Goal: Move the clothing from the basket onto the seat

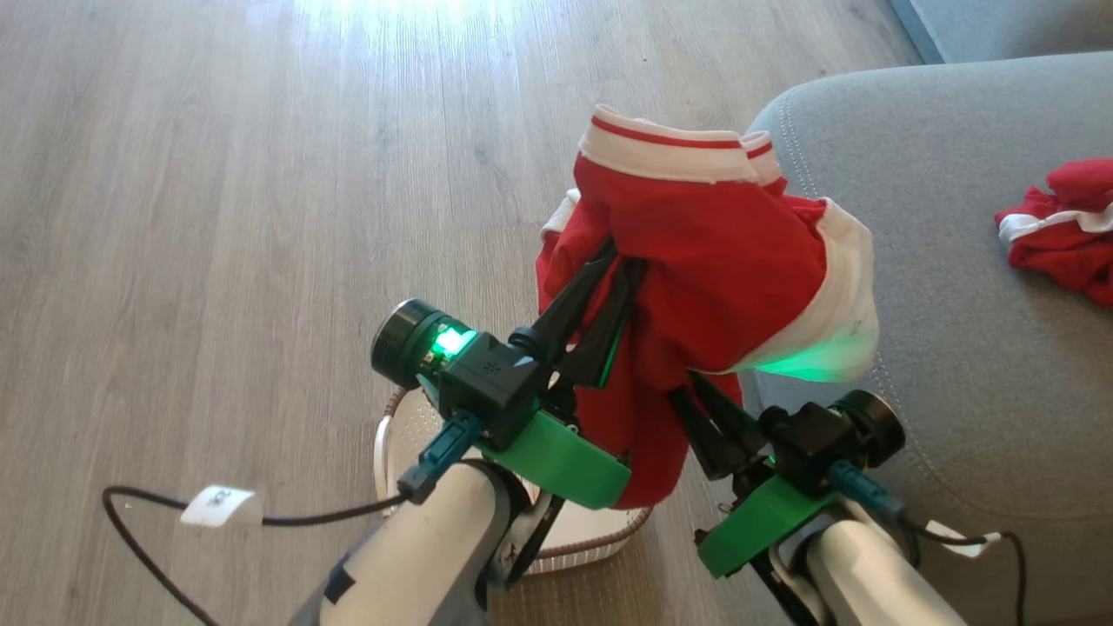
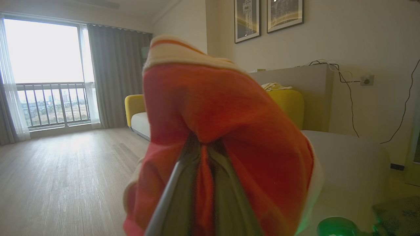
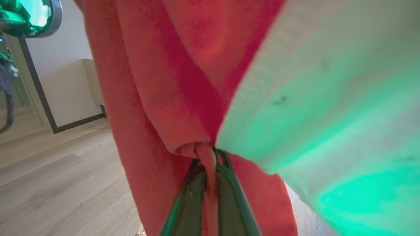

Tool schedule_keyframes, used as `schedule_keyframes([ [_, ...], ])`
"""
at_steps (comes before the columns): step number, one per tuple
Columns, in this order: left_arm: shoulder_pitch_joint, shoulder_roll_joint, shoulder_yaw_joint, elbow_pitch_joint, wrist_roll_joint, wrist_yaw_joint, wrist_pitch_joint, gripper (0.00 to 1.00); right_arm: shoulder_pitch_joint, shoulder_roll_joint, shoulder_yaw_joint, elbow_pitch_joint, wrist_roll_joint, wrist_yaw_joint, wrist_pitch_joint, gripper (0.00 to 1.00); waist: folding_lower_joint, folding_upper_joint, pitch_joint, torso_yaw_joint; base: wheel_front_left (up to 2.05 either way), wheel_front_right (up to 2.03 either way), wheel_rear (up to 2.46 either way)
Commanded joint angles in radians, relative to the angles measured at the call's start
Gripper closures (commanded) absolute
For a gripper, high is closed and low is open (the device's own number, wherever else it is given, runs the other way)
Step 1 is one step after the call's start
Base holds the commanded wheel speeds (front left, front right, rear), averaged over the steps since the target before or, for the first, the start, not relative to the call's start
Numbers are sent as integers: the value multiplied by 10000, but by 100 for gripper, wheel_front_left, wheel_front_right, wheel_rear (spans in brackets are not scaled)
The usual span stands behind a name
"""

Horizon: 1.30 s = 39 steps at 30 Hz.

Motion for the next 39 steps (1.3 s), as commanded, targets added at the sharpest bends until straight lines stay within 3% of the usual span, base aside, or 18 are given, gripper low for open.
schedule_keyframes([
  [1,-472,66,430,-265,-24,52,-49,100,-372,159,8,-371,37,-2,-67,100,0,0,3,-16,0,0,0],
  [10,-343,66,855,39,68,43,-49,100,-182,321,-846,-862,242,-2,-67,100,0,0,15,-97,0,0,0],
  [33,-192,66,571,1974,-114,-360,-49,100,-59,429,-971,-2226,1523,-2,-67,100,0,0,-119,-197,0,0,0],
  [34,-203,66,562,1962,-88,-350,-49,65,-57,436,-977,-2232,1574,-2,-67,100,0,0,-123,-195,0,0,0],
  [38,-187,66,552,1926,-41,-304,-49,7,-61,445,-969,-2229,1654,-2,-67,100,0,0,-147,-191,0,0,0],
  [39,-177,66,545,1923,-28,-300,-49,0,-61,445,-969,-2231,1658,-2,-67,100,0,0,-153,-191,0,0,0],
])
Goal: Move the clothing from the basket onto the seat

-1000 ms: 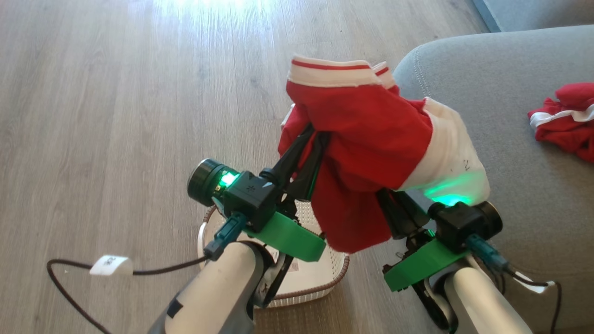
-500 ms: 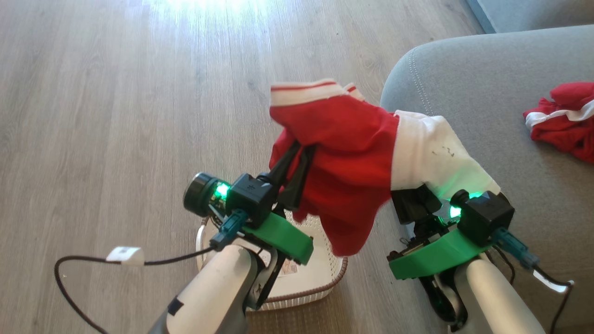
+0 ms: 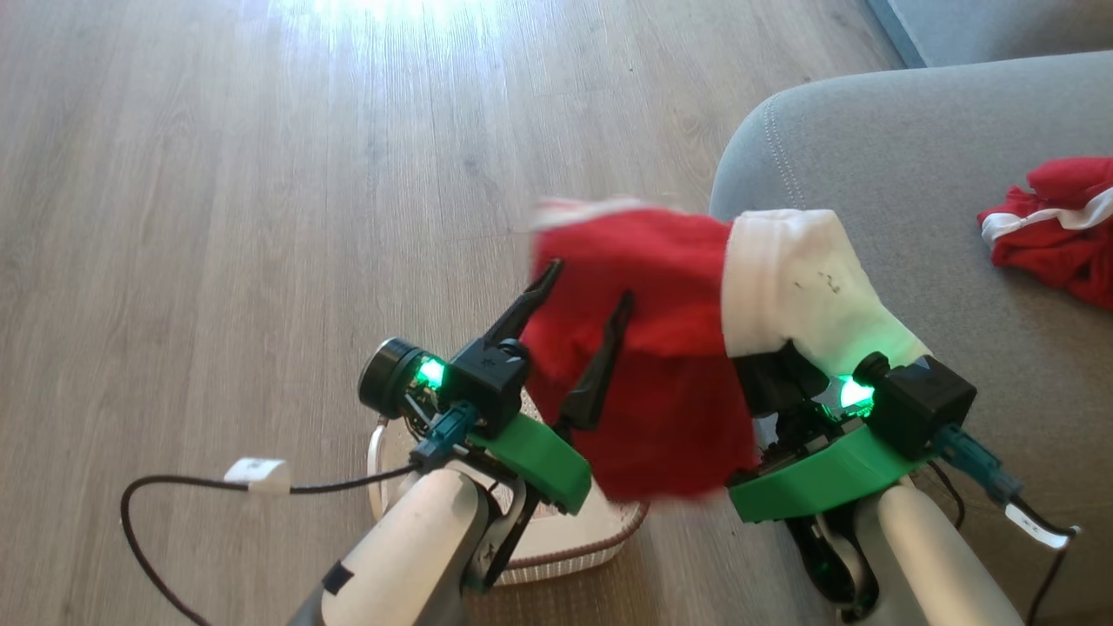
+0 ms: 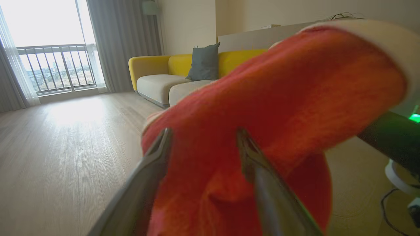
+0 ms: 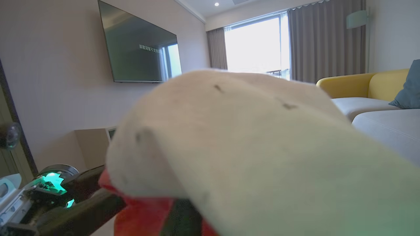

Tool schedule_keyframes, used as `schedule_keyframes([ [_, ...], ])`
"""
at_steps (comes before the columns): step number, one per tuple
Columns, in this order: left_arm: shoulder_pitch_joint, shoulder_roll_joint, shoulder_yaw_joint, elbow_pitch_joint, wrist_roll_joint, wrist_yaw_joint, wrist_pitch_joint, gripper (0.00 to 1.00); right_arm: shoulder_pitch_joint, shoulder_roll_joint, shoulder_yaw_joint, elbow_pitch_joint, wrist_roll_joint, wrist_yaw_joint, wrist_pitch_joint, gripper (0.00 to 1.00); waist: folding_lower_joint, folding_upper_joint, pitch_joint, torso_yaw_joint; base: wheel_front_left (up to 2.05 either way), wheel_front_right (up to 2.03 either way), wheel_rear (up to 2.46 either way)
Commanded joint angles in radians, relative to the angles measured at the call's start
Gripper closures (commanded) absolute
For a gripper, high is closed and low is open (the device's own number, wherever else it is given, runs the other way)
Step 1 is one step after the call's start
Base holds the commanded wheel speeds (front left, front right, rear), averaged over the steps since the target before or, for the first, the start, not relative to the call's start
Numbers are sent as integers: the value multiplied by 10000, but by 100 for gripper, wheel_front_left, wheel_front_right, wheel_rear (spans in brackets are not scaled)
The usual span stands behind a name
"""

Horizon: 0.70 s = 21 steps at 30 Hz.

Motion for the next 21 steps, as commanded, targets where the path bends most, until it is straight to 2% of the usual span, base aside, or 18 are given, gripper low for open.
schedule_keyframes([
  [1,-281,70,252,-328,59,33,-51,0,-160,173,165,-412,72,-2,-65,100,0,0,-8,0,0,0,0],
  [21,-4,70,452,17,322,-177,-51,0,-276,139,-657,-737,42,-2,-65,100,0,0,6,13,0,0,0],
])
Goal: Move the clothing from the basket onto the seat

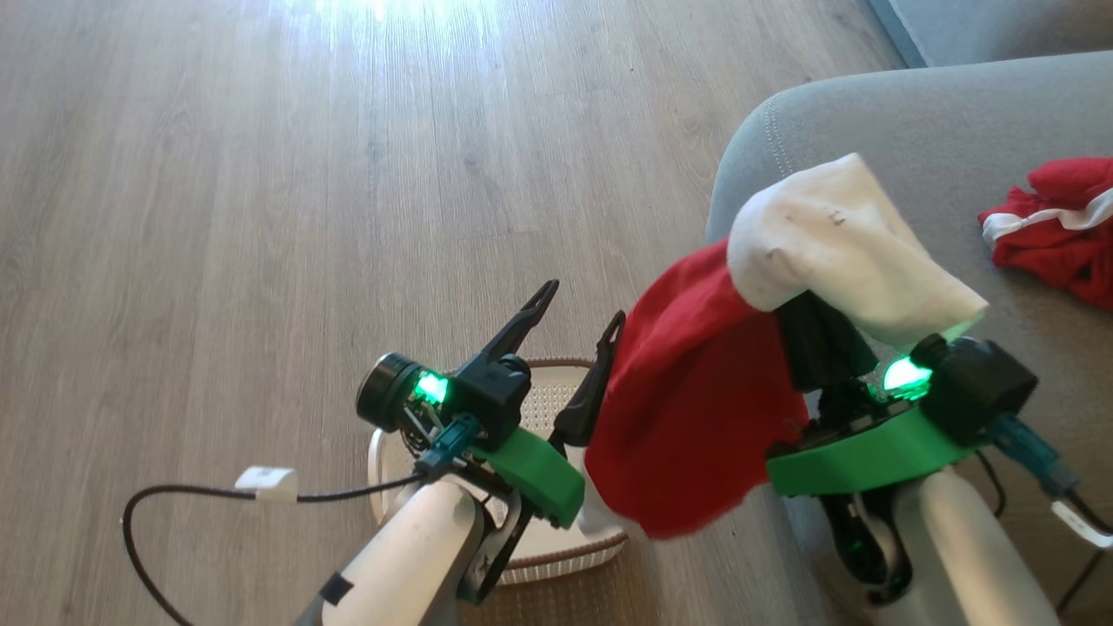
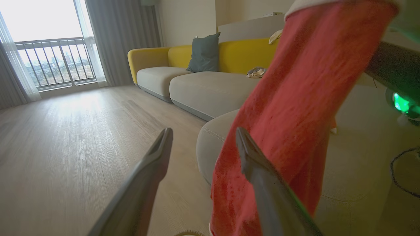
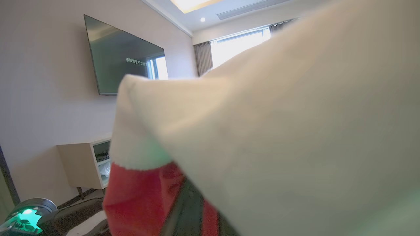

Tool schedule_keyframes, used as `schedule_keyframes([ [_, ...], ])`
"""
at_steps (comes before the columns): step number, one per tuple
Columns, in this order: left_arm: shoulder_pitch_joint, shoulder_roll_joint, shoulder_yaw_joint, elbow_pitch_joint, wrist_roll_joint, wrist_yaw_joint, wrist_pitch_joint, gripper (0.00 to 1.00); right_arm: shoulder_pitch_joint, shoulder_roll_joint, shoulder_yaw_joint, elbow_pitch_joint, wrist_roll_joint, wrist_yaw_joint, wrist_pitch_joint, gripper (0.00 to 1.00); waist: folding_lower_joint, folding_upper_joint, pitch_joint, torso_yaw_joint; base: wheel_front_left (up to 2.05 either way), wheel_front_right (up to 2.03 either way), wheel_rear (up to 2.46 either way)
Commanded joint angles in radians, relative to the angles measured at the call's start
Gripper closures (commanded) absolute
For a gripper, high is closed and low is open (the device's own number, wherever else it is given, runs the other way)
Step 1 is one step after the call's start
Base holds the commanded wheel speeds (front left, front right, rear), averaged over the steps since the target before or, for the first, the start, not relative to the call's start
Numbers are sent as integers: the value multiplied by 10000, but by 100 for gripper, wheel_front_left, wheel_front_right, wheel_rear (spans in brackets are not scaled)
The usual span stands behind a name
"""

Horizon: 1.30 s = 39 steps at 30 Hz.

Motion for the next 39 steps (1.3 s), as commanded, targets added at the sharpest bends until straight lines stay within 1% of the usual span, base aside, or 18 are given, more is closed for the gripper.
schedule_keyframes([
  [1,-175,70,404,-239,82,2,-51,0,-331,69,102,-430,-54,-2,-67,100,0,0,-9,-1,0,0,0],
  [8,194,72,626,-61,469,-239,-51,0,-598,-114,-498,-734,-136,-2,-67,100,0,0,-62,30,0,0,0],
  [14,592,73,853,36,603,-557,-51,0,-712,-302,-934,-922,-184,-2,-67,100,0,0,-48,84,0,0,0],
  [28,1425,72,1265,276,1203,-1421,-51,0,-805,-560,-1618,-1069,-363,-2,-67,100,0,0,-49,66,0,0,0],
  [34,1775,71,1350,252,1331,-1676,-51,0,-659,-682,-1907,-1048,-406,-2,-67,100,0,0,-23,82,0,0,0],
  [39,2007,71,1277,405,1424,-1873,-51,0,-512,-664,-2107,-1037,-424,-2,-67,100,0,0,0,71,0,0,0],
])
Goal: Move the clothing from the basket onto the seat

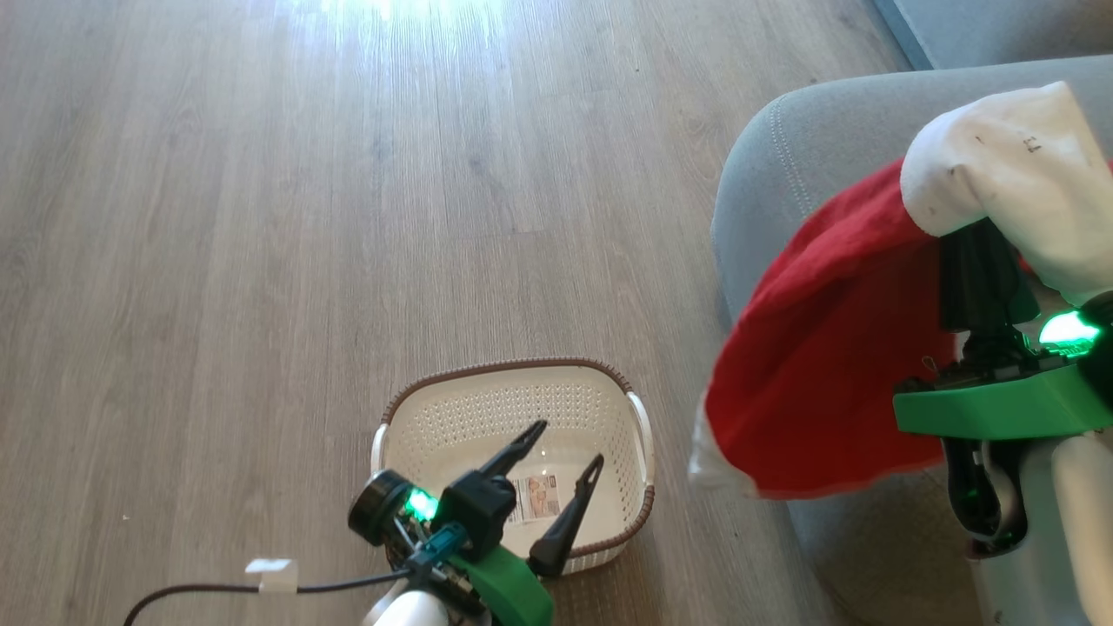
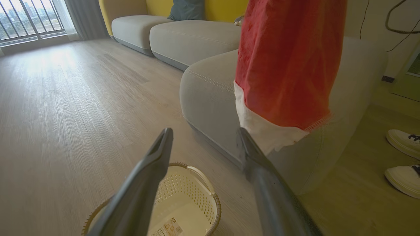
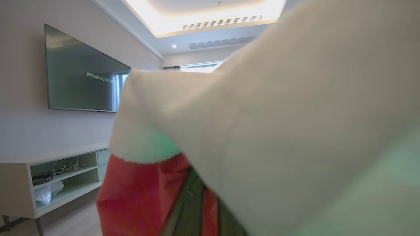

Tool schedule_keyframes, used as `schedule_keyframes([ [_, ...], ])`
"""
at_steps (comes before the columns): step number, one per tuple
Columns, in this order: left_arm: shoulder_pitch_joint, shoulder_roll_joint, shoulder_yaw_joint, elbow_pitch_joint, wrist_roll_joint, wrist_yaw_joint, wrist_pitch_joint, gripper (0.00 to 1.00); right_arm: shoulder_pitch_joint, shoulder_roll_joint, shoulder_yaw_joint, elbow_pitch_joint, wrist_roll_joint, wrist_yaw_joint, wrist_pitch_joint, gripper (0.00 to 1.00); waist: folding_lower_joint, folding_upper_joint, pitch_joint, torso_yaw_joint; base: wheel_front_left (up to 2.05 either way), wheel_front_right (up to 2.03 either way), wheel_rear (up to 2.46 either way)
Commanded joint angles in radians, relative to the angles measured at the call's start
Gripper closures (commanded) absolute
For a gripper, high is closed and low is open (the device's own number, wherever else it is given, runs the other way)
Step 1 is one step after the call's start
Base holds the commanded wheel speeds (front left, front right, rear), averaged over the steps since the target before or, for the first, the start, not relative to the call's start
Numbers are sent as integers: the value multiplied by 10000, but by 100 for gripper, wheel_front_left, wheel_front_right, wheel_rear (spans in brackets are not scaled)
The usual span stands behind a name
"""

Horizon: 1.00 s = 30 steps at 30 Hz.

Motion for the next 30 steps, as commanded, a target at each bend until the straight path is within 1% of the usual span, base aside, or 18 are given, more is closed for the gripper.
schedule_keyframes([
  [1,-196,59,312,-222,44,-26,-51,0,-249,-94,121,-380,-60,-2,-65,100,0,0,4,-8,0,0,0],
  [9,-73,59,321,-35,51,-135,-51,0,-128,-43,106,-292,-134,-2,-65,100,0,0,53,-59,0,0,0],
  [19,-70,59,398,-130,-8,-65,-51,0,-79,-54,-20,-276,-144,-2,-65,100,0,0,75,-155,0,0,0],
  [27,-49,59,370,-191,-9,-47,-51,0,-35,-20,-348,-178,-123,-2,-65,100,0,0,195,-677,0,0,0],
  [30,-73,59,360,-220,15,-41,-51,0,133,-2,-439,367,51,-2,-65,100,0,0,259,-934,0,0,0],
])
